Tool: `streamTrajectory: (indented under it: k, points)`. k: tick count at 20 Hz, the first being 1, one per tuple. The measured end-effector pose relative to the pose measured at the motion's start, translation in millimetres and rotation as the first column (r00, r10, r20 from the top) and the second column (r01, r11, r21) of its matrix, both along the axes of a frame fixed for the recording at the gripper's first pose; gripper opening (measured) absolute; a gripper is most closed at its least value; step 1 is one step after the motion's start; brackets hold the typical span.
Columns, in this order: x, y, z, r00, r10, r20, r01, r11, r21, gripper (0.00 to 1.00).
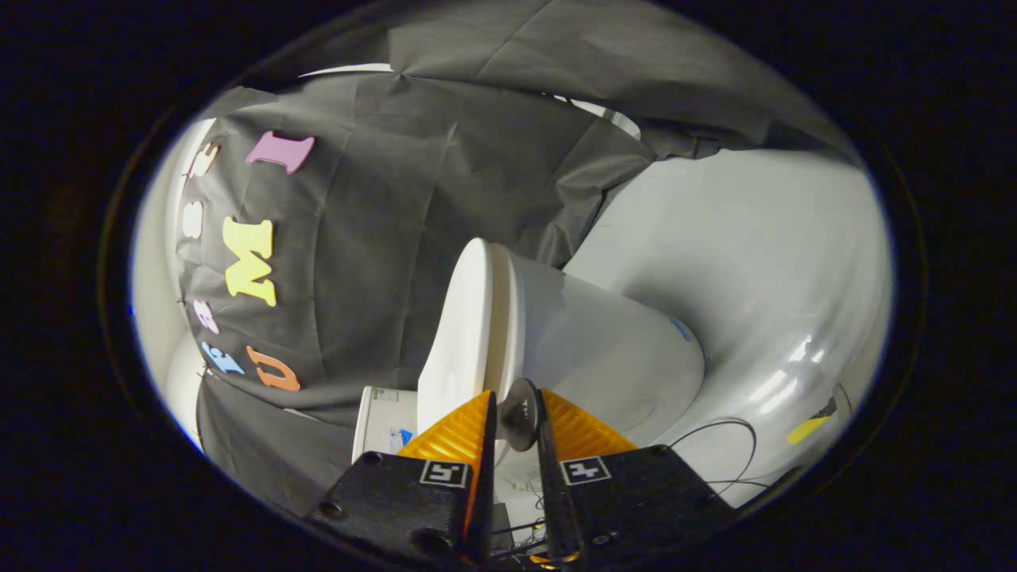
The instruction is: Open the toilet lid.
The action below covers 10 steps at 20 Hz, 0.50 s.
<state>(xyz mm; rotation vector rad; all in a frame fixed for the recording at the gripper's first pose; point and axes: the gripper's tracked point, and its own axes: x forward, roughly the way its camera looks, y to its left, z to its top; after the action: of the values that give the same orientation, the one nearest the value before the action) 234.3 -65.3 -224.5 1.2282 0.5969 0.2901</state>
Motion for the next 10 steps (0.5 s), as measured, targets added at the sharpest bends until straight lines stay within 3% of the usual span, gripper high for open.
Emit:
streamTrajectory:
  k: [3, 6, 10]
  points:
    - [-1.2, -5.5, 0.6, 1.000, -0.002, -0.007, 0.003, 0.999, 0.050, 0.15]
    - [1.9, -7.1, 2.4, 1.000, -0.009, -0.021, 0.011, 0.996, 0.088, 0.12]
    - [1.1, -6.5, 5.3, 1.000, 0.005, -0.023, -0.004, 1.000, 0.031, 0.04]
